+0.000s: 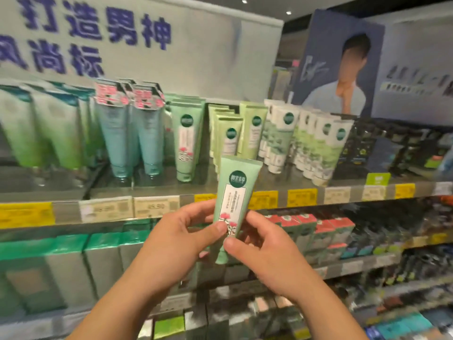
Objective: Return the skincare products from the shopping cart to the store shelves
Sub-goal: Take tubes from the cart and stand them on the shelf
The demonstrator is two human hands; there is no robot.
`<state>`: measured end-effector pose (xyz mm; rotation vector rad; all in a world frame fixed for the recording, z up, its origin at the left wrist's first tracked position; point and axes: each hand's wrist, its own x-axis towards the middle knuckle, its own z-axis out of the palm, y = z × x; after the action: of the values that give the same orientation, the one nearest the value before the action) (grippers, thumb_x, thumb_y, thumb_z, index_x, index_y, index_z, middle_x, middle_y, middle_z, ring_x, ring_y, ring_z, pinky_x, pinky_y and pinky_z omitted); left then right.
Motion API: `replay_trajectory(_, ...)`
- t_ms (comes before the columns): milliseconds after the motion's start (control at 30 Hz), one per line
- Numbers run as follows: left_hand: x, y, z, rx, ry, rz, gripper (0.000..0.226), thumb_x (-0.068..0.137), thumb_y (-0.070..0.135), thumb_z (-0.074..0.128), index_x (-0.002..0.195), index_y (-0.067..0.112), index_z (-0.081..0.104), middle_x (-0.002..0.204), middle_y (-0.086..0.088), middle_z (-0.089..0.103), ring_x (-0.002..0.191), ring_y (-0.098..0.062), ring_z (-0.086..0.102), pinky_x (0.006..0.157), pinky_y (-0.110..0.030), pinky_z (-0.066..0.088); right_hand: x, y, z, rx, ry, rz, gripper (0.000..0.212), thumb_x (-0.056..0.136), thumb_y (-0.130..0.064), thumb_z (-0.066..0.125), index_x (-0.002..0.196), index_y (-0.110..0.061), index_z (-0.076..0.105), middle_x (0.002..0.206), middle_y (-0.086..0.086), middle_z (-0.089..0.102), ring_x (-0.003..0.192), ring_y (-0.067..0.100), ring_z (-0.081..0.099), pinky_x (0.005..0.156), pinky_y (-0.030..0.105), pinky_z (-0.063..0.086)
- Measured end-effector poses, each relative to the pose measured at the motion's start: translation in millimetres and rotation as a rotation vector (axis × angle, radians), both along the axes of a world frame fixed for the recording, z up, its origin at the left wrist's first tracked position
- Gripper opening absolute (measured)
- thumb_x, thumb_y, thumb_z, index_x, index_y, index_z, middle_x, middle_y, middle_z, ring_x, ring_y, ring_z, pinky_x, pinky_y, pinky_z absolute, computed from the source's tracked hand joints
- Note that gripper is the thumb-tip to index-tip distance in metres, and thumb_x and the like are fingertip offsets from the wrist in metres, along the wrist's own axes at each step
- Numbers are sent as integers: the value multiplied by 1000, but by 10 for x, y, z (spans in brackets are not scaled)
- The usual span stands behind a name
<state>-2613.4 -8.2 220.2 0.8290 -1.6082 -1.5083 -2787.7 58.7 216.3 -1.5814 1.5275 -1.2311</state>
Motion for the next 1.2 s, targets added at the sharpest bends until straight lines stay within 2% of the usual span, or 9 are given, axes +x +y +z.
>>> replay_trajectory(100,192,-75,85,-42,23,75,33,90,16,74,114,39,76,107,8,78,84,-13,69,67,-35,52,182,-162,91,-51,37,40,29,92,-14,74,113,-34,70,81,-25,69,67,-2,55,64,14,46)
replay_trajectory(200,328,-160,185,-102,33,151,32,91,15,74,115,37,75,107,14,77,85,-26,71,71,-42,56,371,-325,183,-109,52,30,26,91,-11,74,111,-27,69,72,-27,65,61,-5,56,59,9,42)
replay_trajectory(267,388,-239,243,-129,33,167,34,92,18,74,120,37,73,112,14,76,94,-41,72,82,-55,61,479,-437,261,-141,37,10,22,90,-13,75,107,-25,68,73,-23,68,60,-4,56,58,11,42)
replay_trajectory(333,424,-350,289,-125,39,199,37,93,19,74,125,37,70,115,14,76,100,-43,72,85,-64,58,557,-565,357,-166,34,-21,23,90,-17,77,108,-28,68,84,-15,74,67,1,62,65,23,53)
replay_trajectory(400,440,-476,360,-120,44,247,38,92,20,76,125,36,71,114,13,76,102,-33,74,87,-61,59,590,-701,464,-184,41,-59,25,90,-18,78,109,-28,66,95,-10,77,80,9,71,78,34,60)
replay_trajectory(567,485,-772,586,-341,-104,367,35,93,22,71,122,41,74,104,22,77,97,2,72,95,-41,58,630,-972,705,-251,217,-178,24,88,-25,79,104,-34,63,90,-19,74,79,-5,67,73,22,55)
replay_trajectory(867,455,-976,638,-489,-348,476,32,95,31,70,126,33,72,115,12,76,106,-3,69,102,-27,51,707,-1225,674,-194,267,-283,26,90,-27,78,110,-33,64,96,-16,70,83,-1,65,65,17,46)
replay_trajectory(1033,431,-1078,526,-500,-438,407,35,94,38,70,129,37,71,102,17,77,86,4,67,85,-20,52,704,-1272,571,-149,283,-298,25,90,-25,77,110,-30,62,91,-13,70,74,-3,62,59,16,41)
replay_trajectory(1200,418,-1124,470,-509,-481,402,36,94,37,70,130,33,71,110,11,78,98,-2,68,91,-20,50,696,-1282,520,-100,287,-276,30,92,-23,75,114,-32,56,92,-16,70,68,-10,63,53,7,41)
